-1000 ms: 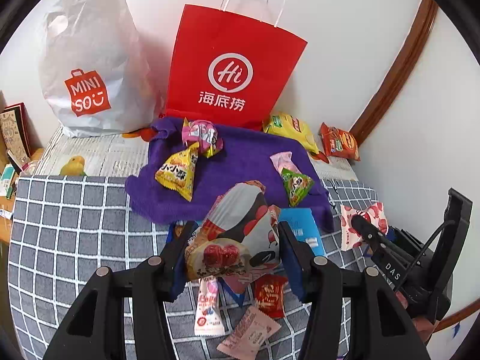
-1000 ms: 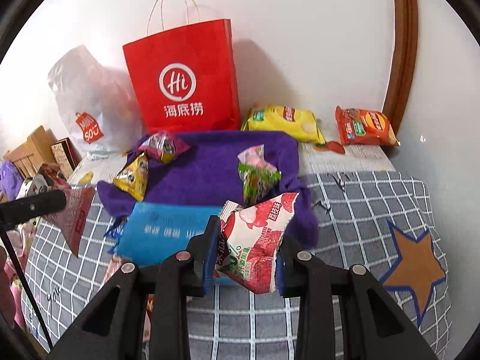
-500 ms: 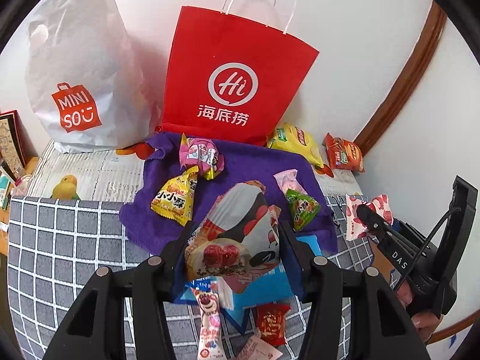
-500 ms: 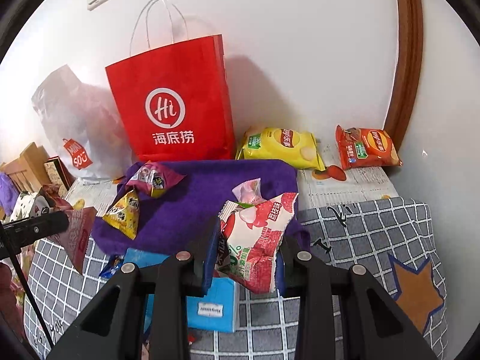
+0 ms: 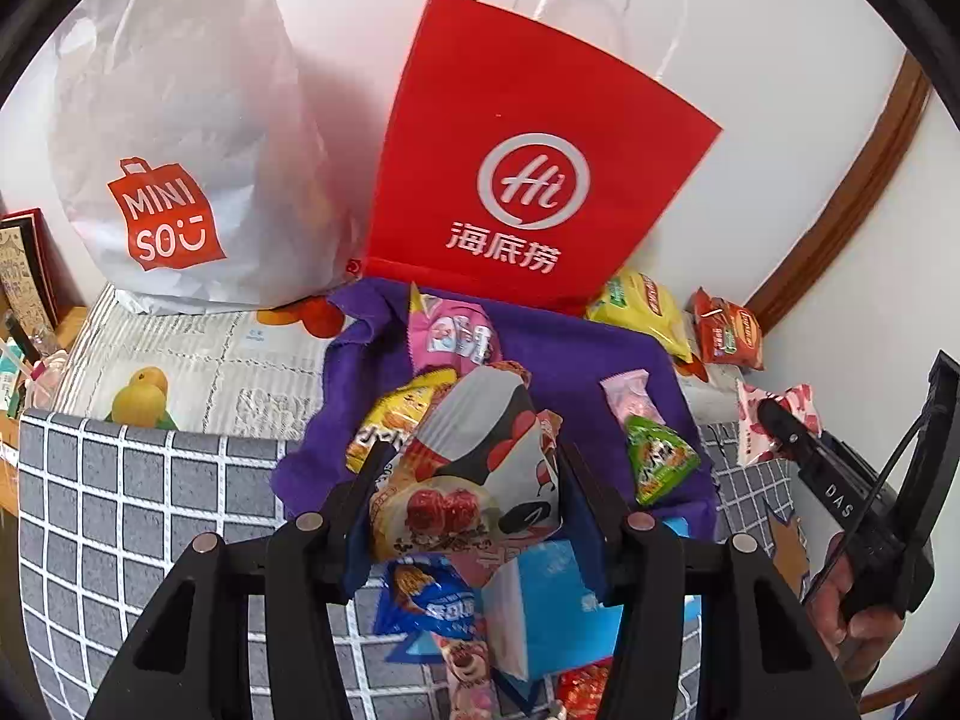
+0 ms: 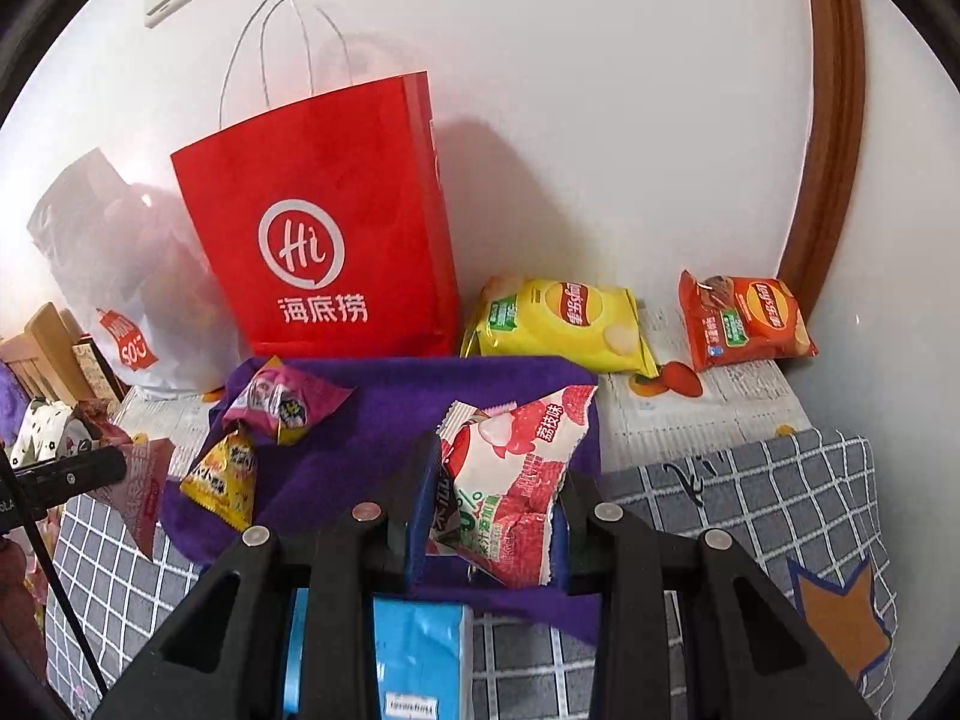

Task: Organize snacks
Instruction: 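Carry both packets onto the purple towel and open both grippers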

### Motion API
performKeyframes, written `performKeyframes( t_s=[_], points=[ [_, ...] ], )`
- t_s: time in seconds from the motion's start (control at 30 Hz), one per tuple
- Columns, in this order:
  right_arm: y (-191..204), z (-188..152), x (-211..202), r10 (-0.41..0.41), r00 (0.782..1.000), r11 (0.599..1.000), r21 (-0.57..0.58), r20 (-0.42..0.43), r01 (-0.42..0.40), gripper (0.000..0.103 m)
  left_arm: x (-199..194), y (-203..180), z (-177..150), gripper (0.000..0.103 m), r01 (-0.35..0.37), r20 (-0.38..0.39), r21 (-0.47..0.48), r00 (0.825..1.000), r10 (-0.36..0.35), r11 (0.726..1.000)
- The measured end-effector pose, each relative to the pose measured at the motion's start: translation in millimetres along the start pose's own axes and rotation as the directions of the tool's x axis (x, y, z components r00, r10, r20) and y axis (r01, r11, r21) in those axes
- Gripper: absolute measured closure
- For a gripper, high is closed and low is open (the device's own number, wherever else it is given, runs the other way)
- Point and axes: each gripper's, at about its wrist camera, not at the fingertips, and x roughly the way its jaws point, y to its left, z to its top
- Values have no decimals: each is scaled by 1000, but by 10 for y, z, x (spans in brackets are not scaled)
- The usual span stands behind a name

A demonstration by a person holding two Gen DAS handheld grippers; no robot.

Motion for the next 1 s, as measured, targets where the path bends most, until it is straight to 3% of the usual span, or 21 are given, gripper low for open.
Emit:
performKeyframes(
  t_s=[0.33,1.0],
  points=[
    [85,155,342,44,999,999,-7,-22,-44,71,326,-34,195,52,2,-34,4,999,-2,1000],
    [348,-177,1045,100,977,989,-85,-191,-118,71,1084,-87,172,52,33,-144,15,989,-30,999]
  ],
)
